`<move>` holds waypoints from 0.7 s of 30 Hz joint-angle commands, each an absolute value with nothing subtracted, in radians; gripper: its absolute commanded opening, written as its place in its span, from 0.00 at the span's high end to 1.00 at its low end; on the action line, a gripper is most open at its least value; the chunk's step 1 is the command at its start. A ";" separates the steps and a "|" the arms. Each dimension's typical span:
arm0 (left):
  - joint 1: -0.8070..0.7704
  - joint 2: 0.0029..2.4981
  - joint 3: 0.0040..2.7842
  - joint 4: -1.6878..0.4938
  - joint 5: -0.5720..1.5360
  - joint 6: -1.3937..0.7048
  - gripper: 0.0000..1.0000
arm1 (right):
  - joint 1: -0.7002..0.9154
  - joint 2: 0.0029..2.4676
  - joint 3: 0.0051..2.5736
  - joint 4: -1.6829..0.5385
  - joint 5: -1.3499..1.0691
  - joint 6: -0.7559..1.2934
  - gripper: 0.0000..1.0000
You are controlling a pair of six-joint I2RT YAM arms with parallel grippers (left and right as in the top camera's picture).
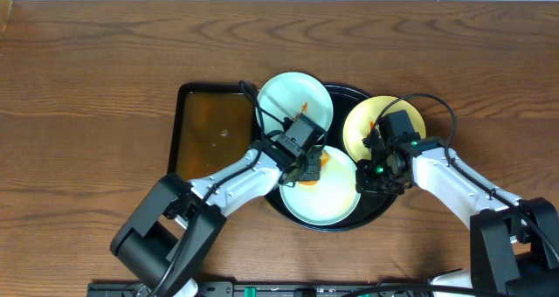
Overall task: Clean dirty plates on tray and stack at the side
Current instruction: 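Wipe the front blue plate with the sponge in the left gripper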
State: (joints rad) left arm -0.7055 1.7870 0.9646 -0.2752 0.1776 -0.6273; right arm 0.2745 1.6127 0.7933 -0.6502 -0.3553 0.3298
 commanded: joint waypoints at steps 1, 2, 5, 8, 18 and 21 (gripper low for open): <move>-0.696 1.782 0.932 -0.364 0.190 -0.717 0.93 | 0.289 1.618 0.804 -0.658 -0.348 0.336 0.97; -0.694 1.772 0.932 -0.381 0.181 -0.723 0.92 | 0.289 1.618 0.804 -0.658 -0.348 0.336 0.97; -0.691 1.730 0.932 -0.438 0.086 -0.728 0.93 | 0.289 1.618 0.804 -0.658 -0.348 0.336 0.97; -0.685 1.683 0.932 -0.481 0.005 -0.727 0.92 | 0.289 1.618 0.804 -0.659 -0.348 0.336 0.97; -0.633 1.449 0.933 -0.499 -0.074 -0.617 0.93 | 0.289 1.618 0.804 -0.658 -0.348 0.336 0.96; -0.590 1.417 0.933 -0.521 -0.125 -0.616 0.92 | 0.289 1.618 0.804 -0.658 -0.348 0.336 0.90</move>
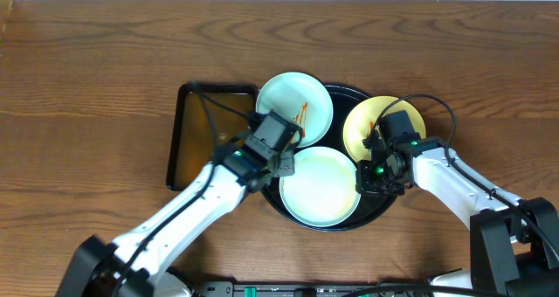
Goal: Clean dirty plates on tray and stack at the side
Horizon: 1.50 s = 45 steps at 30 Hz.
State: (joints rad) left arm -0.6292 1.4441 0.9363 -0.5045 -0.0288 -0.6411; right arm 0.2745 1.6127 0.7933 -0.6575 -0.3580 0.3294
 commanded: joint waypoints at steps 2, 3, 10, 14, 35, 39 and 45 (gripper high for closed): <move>-0.546 1.416 0.933 -0.516 -0.125 -0.577 0.93 | 0.289 1.618 0.804 -0.658 -0.348 0.336 0.88; -0.521 1.418 0.933 -0.515 -0.125 -0.559 0.93 | 0.289 1.618 0.804 -0.657 -0.348 0.336 0.87; -0.335 1.425 0.932 -0.508 -0.124 -0.461 0.93 | 0.289 1.618 0.804 -0.646 -0.348 0.336 0.85; -0.256 1.446 0.928 -0.508 -0.113 -0.409 0.92 | 0.290 1.618 0.804 -0.640 -0.348 0.336 0.82; -0.223 1.653 0.926 -0.488 -0.097 -0.385 0.92 | 0.290 1.622 0.725 -0.538 -0.374 0.336 0.97; -0.223 1.653 0.926 -0.488 -0.097 -0.386 0.92 | 0.290 1.622 0.725 -0.516 -0.386 0.336 0.99; -0.223 1.653 0.926 -0.488 -0.097 -0.386 0.92 | 0.290 1.621 0.725 -0.512 -0.386 0.335 0.99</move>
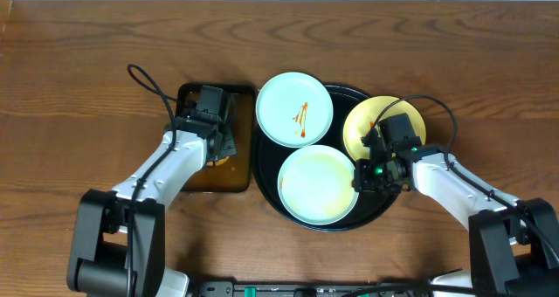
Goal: Clean dirty plates on tray and stack at the side
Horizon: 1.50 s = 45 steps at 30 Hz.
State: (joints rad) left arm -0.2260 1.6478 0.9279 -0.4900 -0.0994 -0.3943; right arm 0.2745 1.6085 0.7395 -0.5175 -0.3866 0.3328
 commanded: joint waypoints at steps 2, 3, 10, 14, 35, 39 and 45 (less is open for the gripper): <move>-0.223 1.653 0.926 -0.489 -0.097 -0.386 0.92 | 0.290 1.621 0.726 -0.512 -0.387 0.317 0.99; -0.223 1.653 0.926 -0.489 -0.097 -0.386 0.92 | 0.290 1.621 0.727 -0.512 -0.386 0.311 0.99; -0.223 1.653 0.926 -0.488 -0.097 -0.386 0.92 | 0.289 1.593 0.728 -0.505 -0.386 0.296 0.99; -0.223 1.653 0.926 -0.488 -0.097 -0.386 0.92 | 0.289 1.523 0.731 -0.501 -0.382 0.271 0.99; -0.223 1.653 0.926 -0.489 -0.097 -0.386 0.92 | 0.289 1.286 0.738 -0.532 -0.023 0.246 0.99; -0.223 1.653 0.926 -0.488 -0.097 -0.386 0.92 | 0.289 1.286 0.778 -0.616 0.028 0.243 0.99; -0.223 1.653 0.926 -0.488 -0.097 -0.386 0.92 | 0.289 1.291 0.886 -0.820 0.030 0.231 0.99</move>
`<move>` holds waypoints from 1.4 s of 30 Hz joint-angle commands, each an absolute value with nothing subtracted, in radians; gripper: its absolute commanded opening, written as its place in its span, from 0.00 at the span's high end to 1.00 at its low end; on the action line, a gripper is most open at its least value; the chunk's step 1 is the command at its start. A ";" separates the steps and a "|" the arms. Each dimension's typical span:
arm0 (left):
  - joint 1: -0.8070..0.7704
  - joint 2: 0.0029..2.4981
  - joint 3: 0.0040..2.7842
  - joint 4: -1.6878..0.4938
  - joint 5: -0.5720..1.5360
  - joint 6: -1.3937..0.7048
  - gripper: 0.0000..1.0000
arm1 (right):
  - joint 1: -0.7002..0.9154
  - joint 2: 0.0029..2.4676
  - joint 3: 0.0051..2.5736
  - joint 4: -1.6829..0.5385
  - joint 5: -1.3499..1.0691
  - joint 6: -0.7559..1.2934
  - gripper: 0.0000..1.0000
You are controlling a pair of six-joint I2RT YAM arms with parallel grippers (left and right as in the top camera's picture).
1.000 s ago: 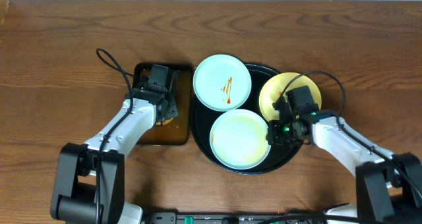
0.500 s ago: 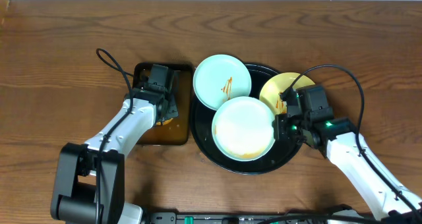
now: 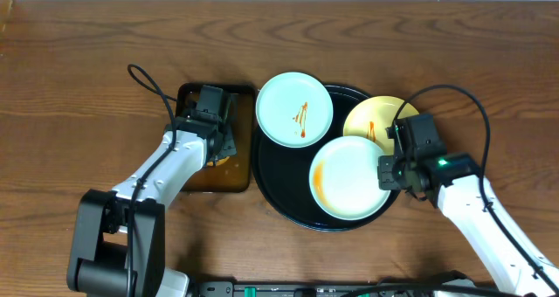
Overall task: Clean dirty plates on tray and stack at the side
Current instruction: 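Grasp the rim of the wiped blue plate with the right gripper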
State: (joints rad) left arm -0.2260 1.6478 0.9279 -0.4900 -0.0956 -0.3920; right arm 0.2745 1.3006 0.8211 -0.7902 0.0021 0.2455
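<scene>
A round black tray (image 3: 284,192) holds three plates. At its back left lies a pale green plate (image 3: 284,105) with an orange streak. A yellow plate (image 3: 367,120) with an orange mark lies at the back right. A pale plate (image 3: 349,182) with an orange smear along its left edge overlaps the yellow plate's front. My right gripper (image 3: 387,171) is shut on this plate's right rim. My left gripper (image 3: 220,154) hangs over the rectangular brown tray (image 3: 188,100). An orange bit (image 3: 224,161) shows at its tip, and its fingers are hidden under the wrist.
The rectangular tray stands directly left of the round one, their edges nearly touching. Bare wooden table (image 3: 87,70) spreads to the left, right and back. Both arms' cables loop above the trays.
My right gripper has moved right with the pale plate, which now lies at the tray's right front, partly over the yellow plate. The left arm has not moved.
My left gripper was on the front pale plate with something orange at its tip while the right gripper stayed at that plate's right rim. Then the left gripper was off the plate, then over the rectangular tray. Now the right gripper has shifted the plate rightward.
</scene>
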 commanded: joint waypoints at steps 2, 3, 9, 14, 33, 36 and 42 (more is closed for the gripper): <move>-0.223 1.653 0.926 -0.488 -0.097 -0.386 0.92 | 0.289 1.291 0.912 -0.847 0.042 0.231 0.99; -0.223 1.653 0.926 -0.488 -0.097 -0.386 0.92 | 0.289 1.291 0.920 -0.852 0.062 0.232 0.99; -0.223 1.653 0.926 -0.488 -0.097 -0.386 0.92 | 0.289 1.293 0.931 -0.816 -0.043 0.212 0.99; -0.223 1.653 0.926 -0.489 -0.097 -0.385 0.92 | 0.289 1.303 0.930 -0.879 0.014 0.258 0.99; -0.223 1.653 0.926 -0.488 -0.097 -0.386 0.92 | 0.288 1.308 0.929 -0.881 0.026 0.291 0.99; -0.223 1.653 0.926 -0.489 -0.097 -0.385 0.92 | 0.287 1.308 0.929 -0.837 0.049 0.291 0.99; -0.223 1.653 0.926 -0.489 -0.097 -0.385 0.92 | 0.287 1.308 0.929 -0.790 0.047 0.291 0.99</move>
State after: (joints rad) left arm -0.2260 1.6478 0.9279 -0.4900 -0.0921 -0.3920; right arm 0.2745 1.3025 0.9104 -0.7898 0.0383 0.2783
